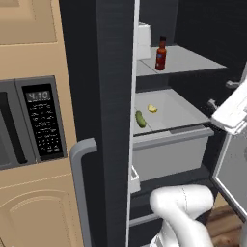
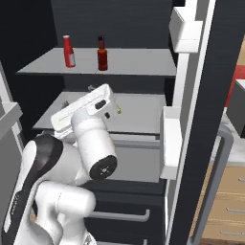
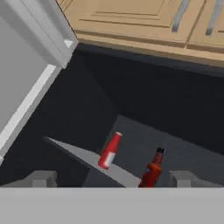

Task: Place the condiment bottle and ketchup from the counter to the top shelf of the fridge. If the existing items in the fridge are on the top shelf, move them to other shelves.

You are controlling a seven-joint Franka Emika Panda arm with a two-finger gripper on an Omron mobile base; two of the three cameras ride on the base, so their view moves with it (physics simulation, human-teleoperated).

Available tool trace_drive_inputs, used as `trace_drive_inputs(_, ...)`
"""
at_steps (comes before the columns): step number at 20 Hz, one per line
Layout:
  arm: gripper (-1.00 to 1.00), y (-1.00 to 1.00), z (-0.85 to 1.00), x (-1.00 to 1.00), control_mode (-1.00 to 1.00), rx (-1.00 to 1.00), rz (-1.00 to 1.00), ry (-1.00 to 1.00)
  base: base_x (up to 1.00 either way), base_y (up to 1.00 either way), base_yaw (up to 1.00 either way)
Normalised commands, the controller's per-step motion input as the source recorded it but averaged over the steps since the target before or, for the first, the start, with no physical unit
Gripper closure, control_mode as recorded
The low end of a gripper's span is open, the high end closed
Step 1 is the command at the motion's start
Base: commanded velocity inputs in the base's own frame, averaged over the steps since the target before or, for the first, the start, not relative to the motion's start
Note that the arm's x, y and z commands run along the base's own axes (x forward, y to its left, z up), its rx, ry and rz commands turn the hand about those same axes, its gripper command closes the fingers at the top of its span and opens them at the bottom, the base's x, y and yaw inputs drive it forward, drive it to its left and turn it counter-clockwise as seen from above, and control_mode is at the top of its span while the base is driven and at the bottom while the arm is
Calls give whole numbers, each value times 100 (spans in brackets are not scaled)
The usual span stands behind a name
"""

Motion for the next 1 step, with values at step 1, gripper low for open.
trace_drive_inputs(1,-100,0,26,-100,-100,-7,2,-77,0,0,0)
